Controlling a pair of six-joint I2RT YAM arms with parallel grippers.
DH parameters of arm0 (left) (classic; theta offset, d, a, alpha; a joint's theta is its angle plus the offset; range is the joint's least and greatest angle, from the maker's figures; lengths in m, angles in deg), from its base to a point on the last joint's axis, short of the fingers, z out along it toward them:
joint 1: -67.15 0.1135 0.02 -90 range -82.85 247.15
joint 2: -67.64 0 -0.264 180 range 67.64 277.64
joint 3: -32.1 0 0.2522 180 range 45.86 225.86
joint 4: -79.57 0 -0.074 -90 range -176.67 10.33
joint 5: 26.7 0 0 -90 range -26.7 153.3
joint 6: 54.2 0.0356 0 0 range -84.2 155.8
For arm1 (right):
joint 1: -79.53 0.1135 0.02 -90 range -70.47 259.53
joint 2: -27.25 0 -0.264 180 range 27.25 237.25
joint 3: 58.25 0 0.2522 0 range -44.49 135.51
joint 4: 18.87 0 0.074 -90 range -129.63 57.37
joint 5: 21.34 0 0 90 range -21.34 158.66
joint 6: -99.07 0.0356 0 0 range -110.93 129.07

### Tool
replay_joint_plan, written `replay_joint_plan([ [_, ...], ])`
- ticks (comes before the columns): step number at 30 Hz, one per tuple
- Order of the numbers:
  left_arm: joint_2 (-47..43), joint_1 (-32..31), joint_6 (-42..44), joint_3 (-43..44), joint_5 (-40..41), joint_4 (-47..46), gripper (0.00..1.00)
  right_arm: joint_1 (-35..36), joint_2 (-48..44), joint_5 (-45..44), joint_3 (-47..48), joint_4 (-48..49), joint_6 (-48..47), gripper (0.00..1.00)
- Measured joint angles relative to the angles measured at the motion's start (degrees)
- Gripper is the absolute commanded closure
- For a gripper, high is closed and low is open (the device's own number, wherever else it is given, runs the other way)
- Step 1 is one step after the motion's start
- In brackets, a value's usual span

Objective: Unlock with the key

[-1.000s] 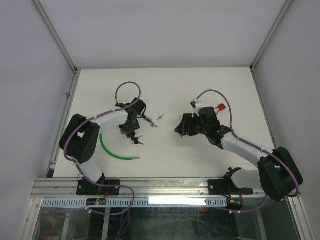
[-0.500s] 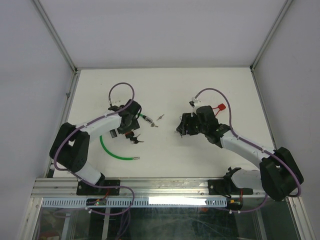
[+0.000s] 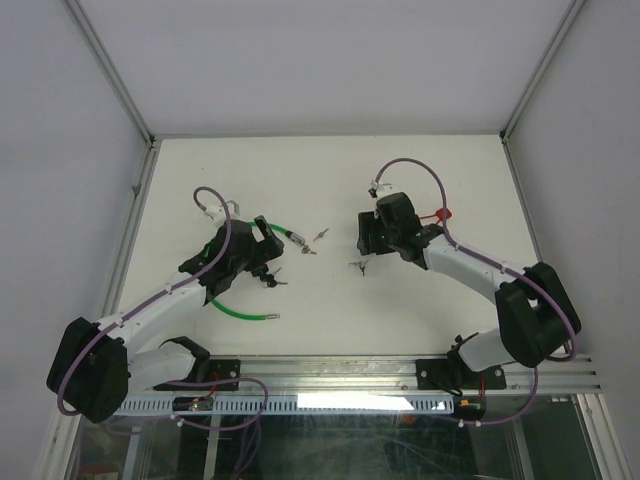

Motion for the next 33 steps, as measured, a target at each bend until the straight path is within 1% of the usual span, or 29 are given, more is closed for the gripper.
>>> replay_joint_plan([
  [6,-1.8,0.0,3.2,-7.2,-3.8,-14.8,0.01,-1.3,7.4,-1.9,5.4,-3.4,-1.7,0.42],
  [10,-1.8,0.0,6.1,-10.1,-5.8,-20.5,0.01,-2.1,13.2,-2.6,9.3,-5.7,-2.4,0.46],
  [13,-1.8,0.0,7.7,-10.4,-7.1,-22.5,0.01,-2.4,16.1,-3.0,11.0,-6.7,-2.8,0.48],
  [16,-1.9,0.0,8.9,-10.6,-7.5,-24.2,0.01,-2.4,18.3,-3.4,12.4,-7.7,-3.0,0.53],
  [20,-2.1,0.0,9.5,-10.6,-7.9,-24.9,0.01,-2.6,20.4,-3.6,13.9,-9.5,-3.2,0.56],
  [31,-2.1,0.0,10.5,-10.6,-7.9,-25.2,0.01,-1.7,22.4,-5.2,16.6,-13.9,-3.2,0.55],
  [33,-2.1,0.0,10.5,-10.6,-7.9,-25.2,0.01,-1.6,23.0,-5.7,17.3,-14.0,-3.2,0.57],
])
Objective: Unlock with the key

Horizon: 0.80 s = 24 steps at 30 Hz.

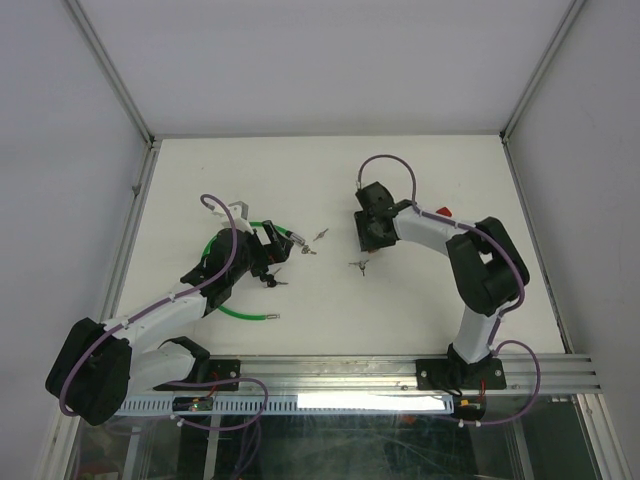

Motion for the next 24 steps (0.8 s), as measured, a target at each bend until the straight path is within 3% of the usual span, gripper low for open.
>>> replay_joint_plan([
  [11,0.0,0.0,0.0,-0.1,0.0,0.0,0.01,2.2,0.7,-2.6,1.4,-2.3,0.4,0.69],
  [24,-0.3,0.0,-0.3,-0.5,0.0,0.2,0.01,13.7,-6.6,-3.8,1.6,-5.9,5.2,0.67],
])
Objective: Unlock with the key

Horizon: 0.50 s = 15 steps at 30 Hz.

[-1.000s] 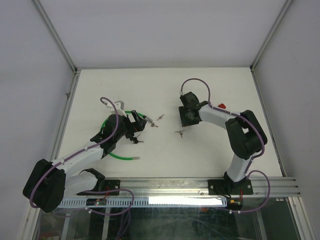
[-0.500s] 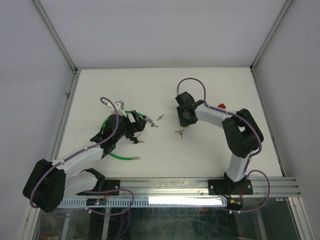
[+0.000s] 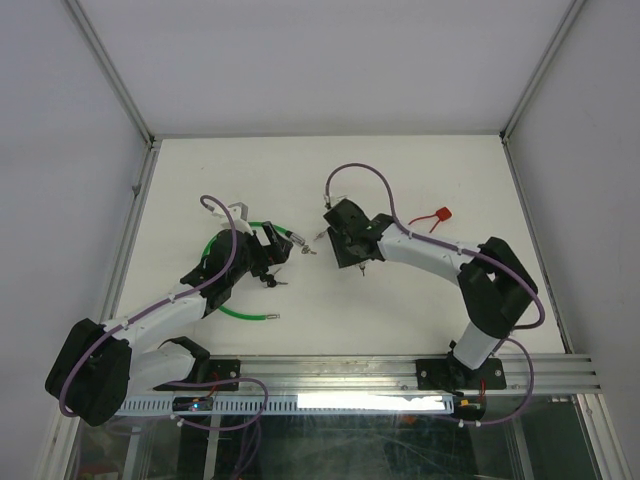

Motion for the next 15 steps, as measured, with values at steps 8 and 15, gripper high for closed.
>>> replay_joint_plan([
  [8,0.0,0.0,-0.4,0.0,0.6,0.8,0.01,7.8,1.2,0.1,0.0,-0.3,3.9,0.64],
  [15,0.0,0.0,-1.4,0.0,1.2,0.9,0.01,10.7,6.2,0.3,0.0,-0.2,6.0,0.55],
])
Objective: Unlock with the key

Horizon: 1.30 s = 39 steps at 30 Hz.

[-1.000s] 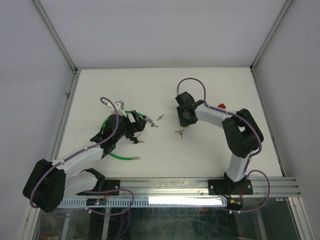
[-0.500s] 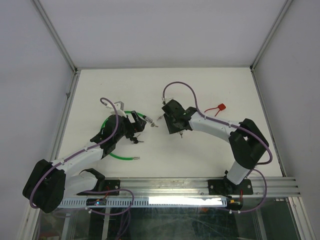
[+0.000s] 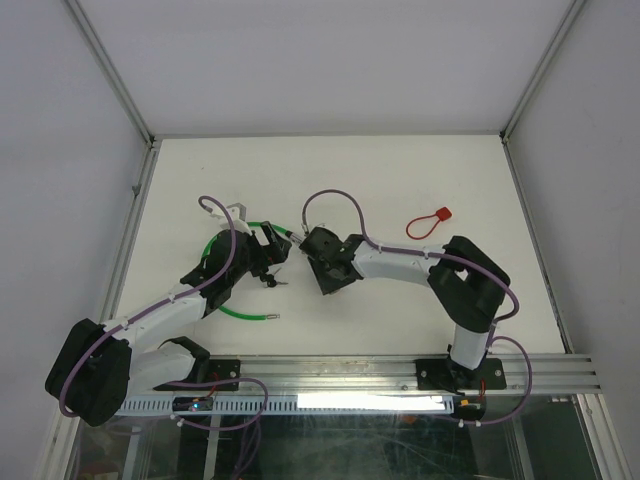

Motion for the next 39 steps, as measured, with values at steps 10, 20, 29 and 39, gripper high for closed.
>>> replay_joint_plan([
  [10,0.0,0.0,-0.1,0.0,0.0,0.0,0.01,0.9,0.8,0.2,0.2,-0.1,0.0,0.40],
  [20,-0.1,0.0,-0.1,0.0,0.0,0.0,0.01,-4.9,-5.7,0.2,0.3,-1.1,-4.8,0.44],
  [29,-0.1,0.0,-0.1,0.0,-0.2,0.0,0.01,-14.8,-11.4,2.2,-4.2,0.4,-7.4,0.47],
  [39,-0.1,0.0,-0.1,0.0,-0.6,0.0,0.01,-18.7,-10.5,6.5,-6.9,3.8,-8.6,0.48],
])
